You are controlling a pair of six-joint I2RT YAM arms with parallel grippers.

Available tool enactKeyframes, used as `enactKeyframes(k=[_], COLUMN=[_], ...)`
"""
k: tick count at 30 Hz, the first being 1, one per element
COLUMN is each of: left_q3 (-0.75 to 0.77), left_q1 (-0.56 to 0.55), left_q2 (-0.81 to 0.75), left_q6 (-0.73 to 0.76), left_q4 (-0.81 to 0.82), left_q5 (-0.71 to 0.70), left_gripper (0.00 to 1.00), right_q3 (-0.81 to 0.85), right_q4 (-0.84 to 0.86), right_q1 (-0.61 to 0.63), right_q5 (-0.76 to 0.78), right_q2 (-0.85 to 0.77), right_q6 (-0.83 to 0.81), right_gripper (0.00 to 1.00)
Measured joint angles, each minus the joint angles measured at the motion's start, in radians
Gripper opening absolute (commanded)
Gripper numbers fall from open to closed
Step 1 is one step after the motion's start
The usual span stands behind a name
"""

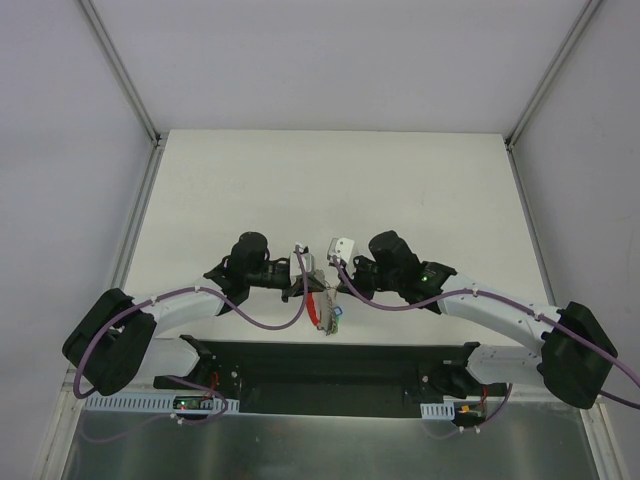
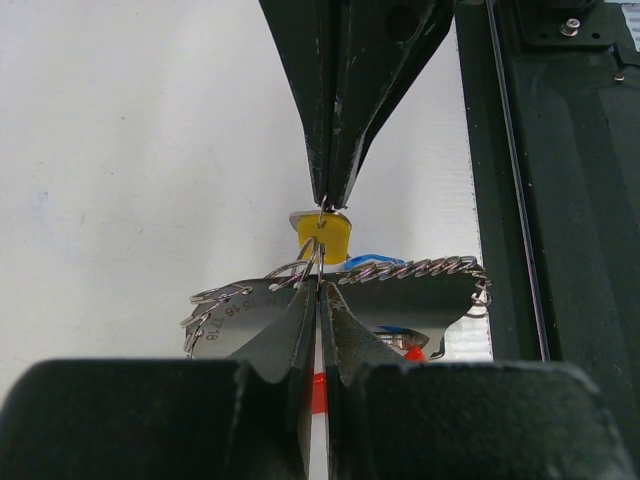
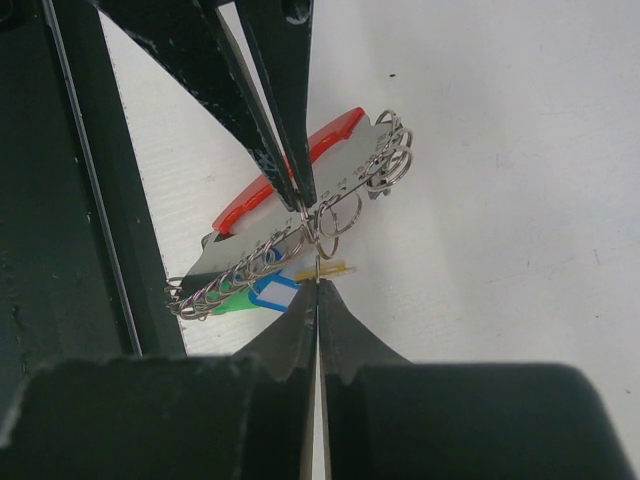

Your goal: Put the keys on the keyring

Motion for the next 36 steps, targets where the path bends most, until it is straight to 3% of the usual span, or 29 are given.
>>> enactKeyframes(k=[36], left_q3=[0.0], left_q1=[0.0], left_q2=[0.0], left_q6=[-0.003], left_q4=[0.024], left_q5=[0.024], left_gripper=[0.0], right_q3=[0.0], right_q4=[0.002], right_q1=[0.002], right_q5=[-0.009], right_q2=[-0.001], right_q6=[0.0], right_gripper=[0.01])
